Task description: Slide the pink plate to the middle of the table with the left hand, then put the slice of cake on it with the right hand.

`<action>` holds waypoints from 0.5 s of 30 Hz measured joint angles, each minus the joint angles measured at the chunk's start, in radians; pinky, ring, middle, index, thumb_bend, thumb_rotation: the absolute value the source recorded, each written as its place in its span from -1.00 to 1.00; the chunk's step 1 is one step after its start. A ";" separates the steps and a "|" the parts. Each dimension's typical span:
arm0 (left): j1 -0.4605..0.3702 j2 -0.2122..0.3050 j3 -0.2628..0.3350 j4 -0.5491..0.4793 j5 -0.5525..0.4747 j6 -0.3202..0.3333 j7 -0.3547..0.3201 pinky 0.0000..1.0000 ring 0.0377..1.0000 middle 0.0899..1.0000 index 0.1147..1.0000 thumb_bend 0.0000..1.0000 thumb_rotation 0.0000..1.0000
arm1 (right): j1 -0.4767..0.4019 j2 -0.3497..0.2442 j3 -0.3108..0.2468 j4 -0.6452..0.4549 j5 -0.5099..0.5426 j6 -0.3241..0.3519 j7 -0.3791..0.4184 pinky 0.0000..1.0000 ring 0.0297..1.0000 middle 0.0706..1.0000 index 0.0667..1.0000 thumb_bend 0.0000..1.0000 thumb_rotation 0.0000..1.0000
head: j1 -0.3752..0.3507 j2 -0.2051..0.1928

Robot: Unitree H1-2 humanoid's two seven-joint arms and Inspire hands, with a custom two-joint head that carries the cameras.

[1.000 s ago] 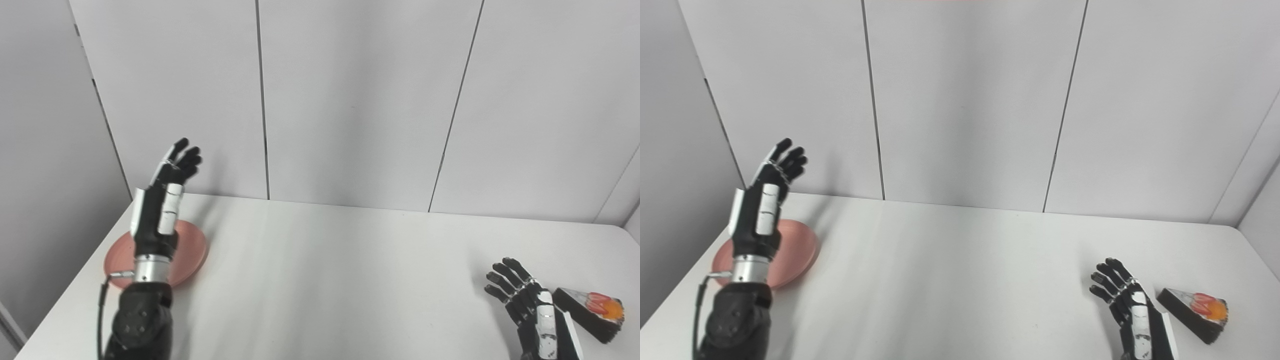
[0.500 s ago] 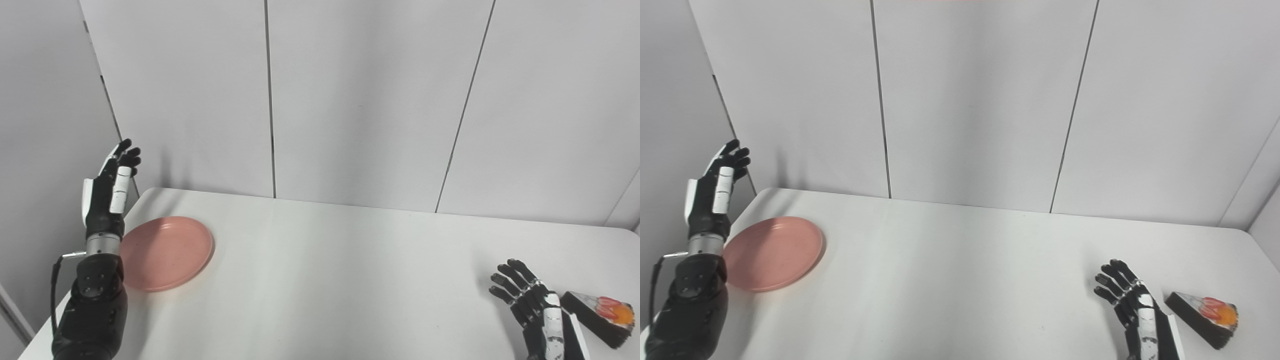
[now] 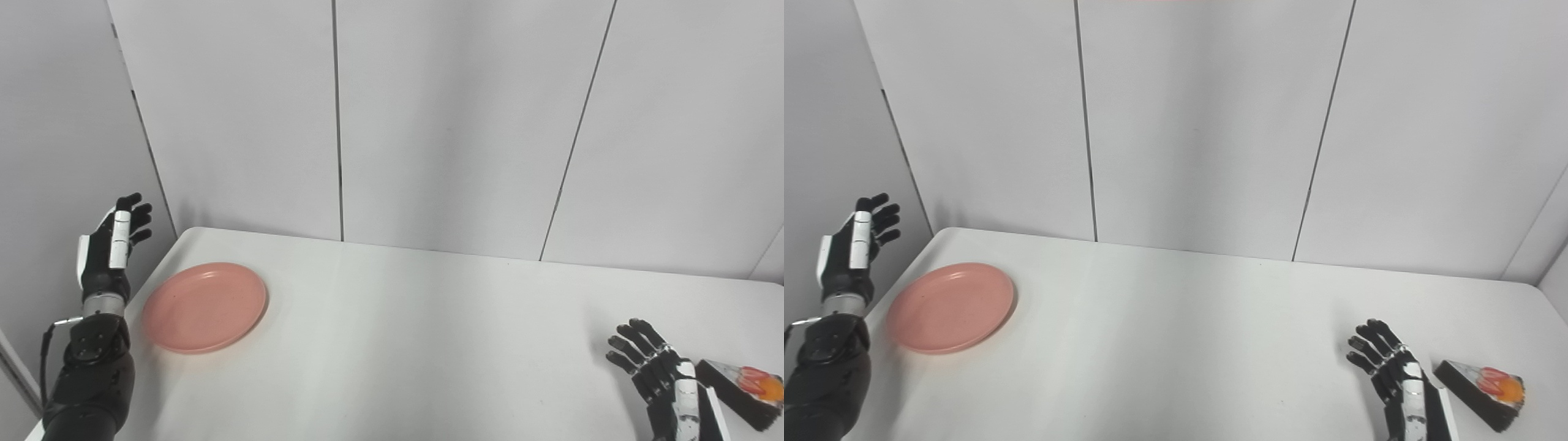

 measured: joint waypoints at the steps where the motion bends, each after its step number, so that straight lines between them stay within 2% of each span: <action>1: 0.000 0.000 -0.004 0.008 0.001 0.000 0.002 0.60 0.62 0.56 0.54 0.51 0.95 | 0.000 0.000 0.000 0.000 0.001 0.000 0.000 0.53 0.54 0.55 0.51 0.72 0.84 | 0.000 0.002; 4: -0.001 0.001 -0.003 0.037 -0.009 0.000 -0.001 0.67 0.63 0.56 0.48 0.54 0.85 | 0.000 0.000 0.000 -0.001 0.002 0.000 0.000 0.51 0.53 0.55 0.52 0.72 0.84 | -0.002 0.005; 5: -0.001 0.001 0.003 0.048 -0.018 0.000 -0.006 0.64 0.64 0.56 0.46 0.65 0.83 | 0.000 0.000 0.000 -0.001 0.002 0.000 0.000 0.51 0.53 0.55 0.52 0.73 0.85 | -0.003 0.009; 9: 0.001 0.001 0.015 0.093 -0.052 0.000 -0.024 0.59 0.63 0.59 0.49 0.62 0.82 | 0.005 -0.002 0.000 -0.007 0.001 0.000 0.000 0.52 0.53 0.55 0.53 0.73 0.85 | -0.005 0.014; 15: 0.023 -0.015 0.022 0.100 -0.081 0.000 -0.076 0.57 0.59 0.59 0.54 0.73 0.77 | 0.015 -0.006 0.000 -0.021 -0.002 0.001 -0.001 0.51 0.53 0.55 0.54 0.74 0.87 | -0.006 0.025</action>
